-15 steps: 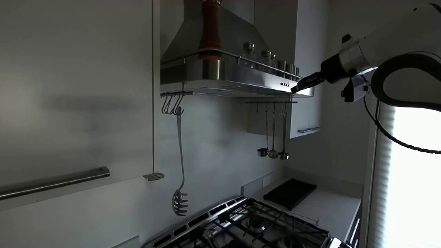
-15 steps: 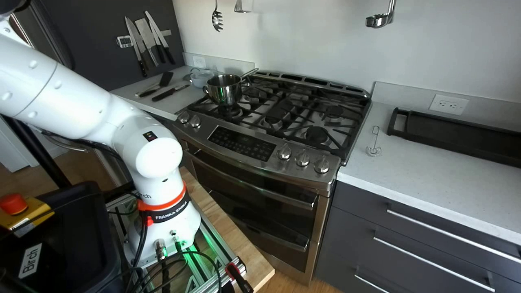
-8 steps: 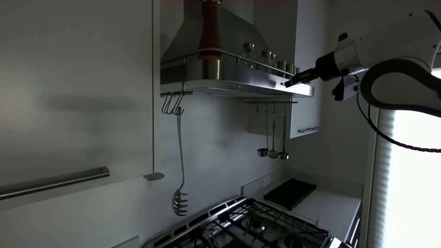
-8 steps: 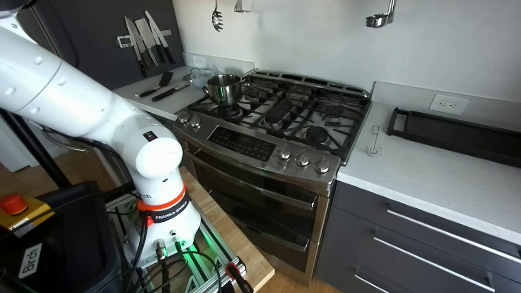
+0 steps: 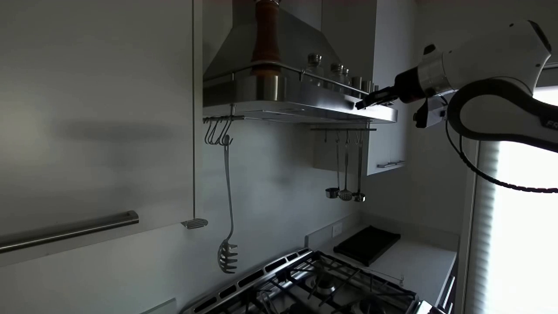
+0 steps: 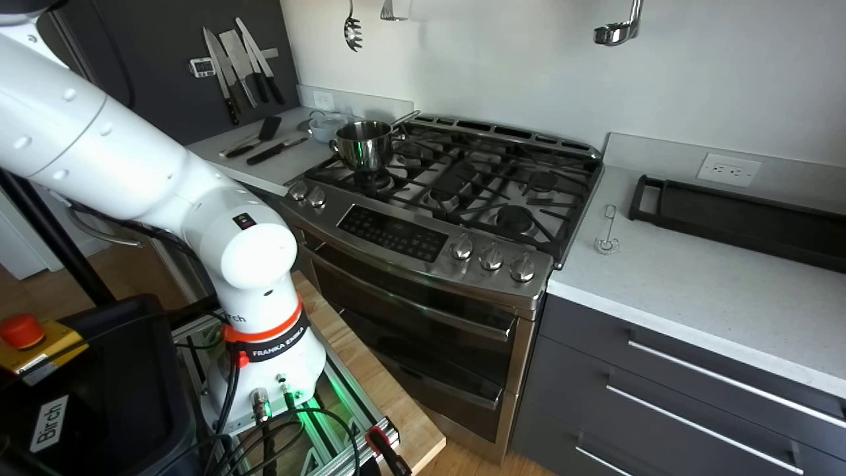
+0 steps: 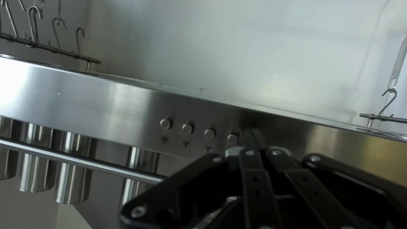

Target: Press a button on the range hood to turn on the light

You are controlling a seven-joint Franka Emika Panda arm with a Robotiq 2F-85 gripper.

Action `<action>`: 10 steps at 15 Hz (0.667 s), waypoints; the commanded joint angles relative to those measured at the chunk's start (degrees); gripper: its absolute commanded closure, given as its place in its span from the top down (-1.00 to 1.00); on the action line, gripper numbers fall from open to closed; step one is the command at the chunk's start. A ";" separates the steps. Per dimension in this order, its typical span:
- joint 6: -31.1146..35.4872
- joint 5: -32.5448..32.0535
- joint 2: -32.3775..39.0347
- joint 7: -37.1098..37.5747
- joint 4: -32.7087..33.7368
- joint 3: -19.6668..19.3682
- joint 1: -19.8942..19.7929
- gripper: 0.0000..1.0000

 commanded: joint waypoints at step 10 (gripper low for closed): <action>0.03 3.12 -0.15 -0.01 -0.69 -1.28 1.00 -1.00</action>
